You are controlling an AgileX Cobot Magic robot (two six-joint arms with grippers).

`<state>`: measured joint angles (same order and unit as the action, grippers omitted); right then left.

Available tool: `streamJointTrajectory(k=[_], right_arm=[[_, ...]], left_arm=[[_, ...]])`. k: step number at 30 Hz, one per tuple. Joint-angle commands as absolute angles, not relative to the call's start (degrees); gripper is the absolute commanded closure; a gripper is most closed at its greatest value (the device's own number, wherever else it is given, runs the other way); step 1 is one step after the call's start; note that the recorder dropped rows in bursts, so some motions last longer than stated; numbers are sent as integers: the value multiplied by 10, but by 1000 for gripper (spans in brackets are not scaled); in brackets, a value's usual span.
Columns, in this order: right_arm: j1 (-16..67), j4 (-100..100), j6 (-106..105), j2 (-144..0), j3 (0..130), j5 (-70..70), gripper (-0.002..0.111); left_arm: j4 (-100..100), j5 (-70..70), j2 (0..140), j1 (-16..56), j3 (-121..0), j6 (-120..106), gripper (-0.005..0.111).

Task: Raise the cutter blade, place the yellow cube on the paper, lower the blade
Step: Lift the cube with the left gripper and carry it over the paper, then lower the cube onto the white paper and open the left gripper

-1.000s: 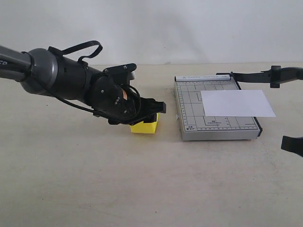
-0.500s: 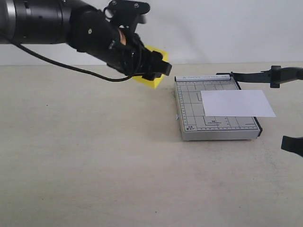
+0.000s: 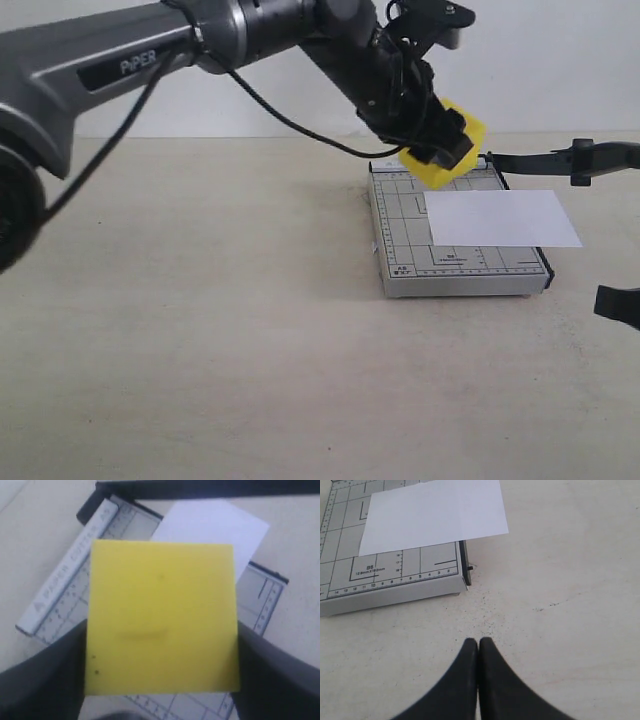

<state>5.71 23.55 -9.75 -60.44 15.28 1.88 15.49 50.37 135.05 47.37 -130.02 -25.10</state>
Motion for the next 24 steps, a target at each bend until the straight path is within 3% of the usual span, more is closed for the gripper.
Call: streamJointTrajectory(k=[1, 24], right_arm=[[57, 236, -95, -600, 156, 19, 108], [57, 236, -93, -600, 156, 14, 108]], left_arm=[[186, 557, 1410, 478, -1433, -263, 102], [293, 546, 1493, 478, -1465, -532, 102]])
